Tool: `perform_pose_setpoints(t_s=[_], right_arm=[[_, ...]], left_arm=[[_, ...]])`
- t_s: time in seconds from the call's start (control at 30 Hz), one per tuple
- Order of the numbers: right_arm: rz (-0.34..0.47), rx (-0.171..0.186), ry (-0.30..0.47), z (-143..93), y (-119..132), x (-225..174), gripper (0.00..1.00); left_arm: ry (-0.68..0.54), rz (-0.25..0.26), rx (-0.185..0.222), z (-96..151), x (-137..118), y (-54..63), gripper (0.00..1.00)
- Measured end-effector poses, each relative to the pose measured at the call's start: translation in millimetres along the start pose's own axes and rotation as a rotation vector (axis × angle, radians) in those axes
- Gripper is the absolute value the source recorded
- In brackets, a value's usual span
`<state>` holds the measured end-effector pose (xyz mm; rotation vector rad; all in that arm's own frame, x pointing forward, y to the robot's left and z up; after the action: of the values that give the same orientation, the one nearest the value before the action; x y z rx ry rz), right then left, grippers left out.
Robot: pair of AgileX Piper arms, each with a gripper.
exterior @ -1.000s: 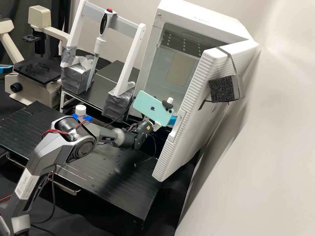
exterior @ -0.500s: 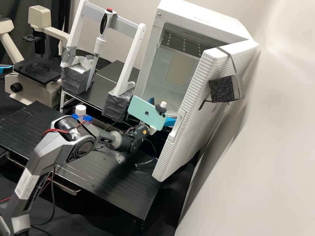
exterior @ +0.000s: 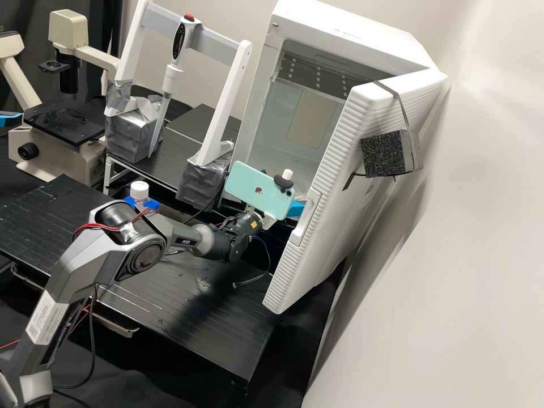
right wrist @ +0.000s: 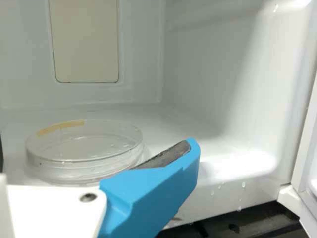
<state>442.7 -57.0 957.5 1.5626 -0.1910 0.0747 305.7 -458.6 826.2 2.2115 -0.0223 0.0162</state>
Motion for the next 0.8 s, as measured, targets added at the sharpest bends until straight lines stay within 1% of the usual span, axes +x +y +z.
perform_pose_setpoints(t_s=[0.1, 0.23, 0.6, 0.8], right_arm=[[-0.006, 0.0, -0.008, 1.0, -0.8, 0.1, 0.0], [-0.01, 0.018, -0.01, 1.3, -1.2, 0.1, 0.0], [-0.021, 0.014, -0.005, 0.8, -2.2, 0.1, 0.0], [-0.023, 0.021, -0.005, 1.2, -1.9, -0.1, 0.0]], left_arm=[[0.0, 0.0, 0.0, 0.0, 0.0, 0.0, 1.0], [0.0, 0.0, 0.0, 0.0, 0.0, 0.0, 1.0], [0.0, 0.0, 0.0, 0.0, 0.0, 0.0, 1.0], [0.0, 0.0, 0.0, 0.0, 0.0, 0.0, 1.0]])
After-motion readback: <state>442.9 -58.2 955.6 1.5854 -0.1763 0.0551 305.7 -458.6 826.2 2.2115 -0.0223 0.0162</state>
